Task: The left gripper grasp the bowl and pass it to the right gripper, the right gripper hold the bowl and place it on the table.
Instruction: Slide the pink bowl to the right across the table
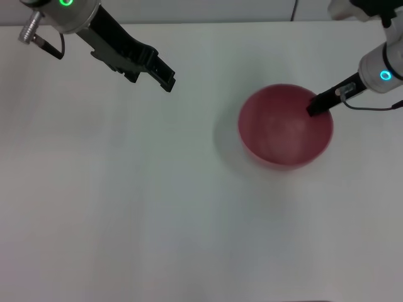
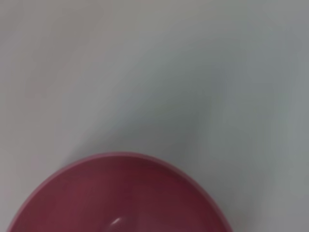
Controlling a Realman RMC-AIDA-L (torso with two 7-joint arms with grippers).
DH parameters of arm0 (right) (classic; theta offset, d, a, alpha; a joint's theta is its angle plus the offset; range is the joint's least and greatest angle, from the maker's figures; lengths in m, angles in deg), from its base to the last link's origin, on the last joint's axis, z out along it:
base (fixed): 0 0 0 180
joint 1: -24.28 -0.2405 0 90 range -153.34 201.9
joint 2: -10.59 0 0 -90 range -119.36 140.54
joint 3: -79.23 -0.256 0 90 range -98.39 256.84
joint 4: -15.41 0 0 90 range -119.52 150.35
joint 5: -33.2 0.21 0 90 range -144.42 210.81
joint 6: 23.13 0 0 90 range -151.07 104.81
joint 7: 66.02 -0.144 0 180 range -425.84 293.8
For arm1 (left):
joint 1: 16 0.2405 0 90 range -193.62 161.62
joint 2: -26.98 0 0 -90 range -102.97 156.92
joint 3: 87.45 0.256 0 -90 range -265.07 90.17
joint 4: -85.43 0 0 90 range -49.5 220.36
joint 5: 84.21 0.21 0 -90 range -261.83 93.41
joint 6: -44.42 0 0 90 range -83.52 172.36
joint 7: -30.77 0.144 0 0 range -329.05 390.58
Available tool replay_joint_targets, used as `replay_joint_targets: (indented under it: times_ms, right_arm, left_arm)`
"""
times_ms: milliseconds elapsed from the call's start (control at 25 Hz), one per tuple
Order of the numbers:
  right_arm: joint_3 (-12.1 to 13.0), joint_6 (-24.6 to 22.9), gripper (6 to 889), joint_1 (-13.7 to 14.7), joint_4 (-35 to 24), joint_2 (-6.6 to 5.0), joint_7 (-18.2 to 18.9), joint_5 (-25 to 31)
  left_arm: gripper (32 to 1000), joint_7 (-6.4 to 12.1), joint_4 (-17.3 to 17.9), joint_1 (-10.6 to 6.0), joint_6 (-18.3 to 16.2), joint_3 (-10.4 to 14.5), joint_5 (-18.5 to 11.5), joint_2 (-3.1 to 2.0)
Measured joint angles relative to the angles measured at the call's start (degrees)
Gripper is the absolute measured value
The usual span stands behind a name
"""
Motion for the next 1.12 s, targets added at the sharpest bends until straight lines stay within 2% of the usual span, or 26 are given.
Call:
replay_joint_targets:
  times_ms: [240,1120]
  right_arm:
    - [0.0,-0.8,37,0.0,0.9,-0.20,0.9,1.5]
    - [0.4,-2.3,38,0.2,1.7,0.02,0.4,1.3]
  left_arm:
    - [789,0.02,0.0,0.00,0.0,0.1,0.0,0.02]
    - [789,0.02,0.0,0.00,-0.4,0.4,-0.3,0.09]
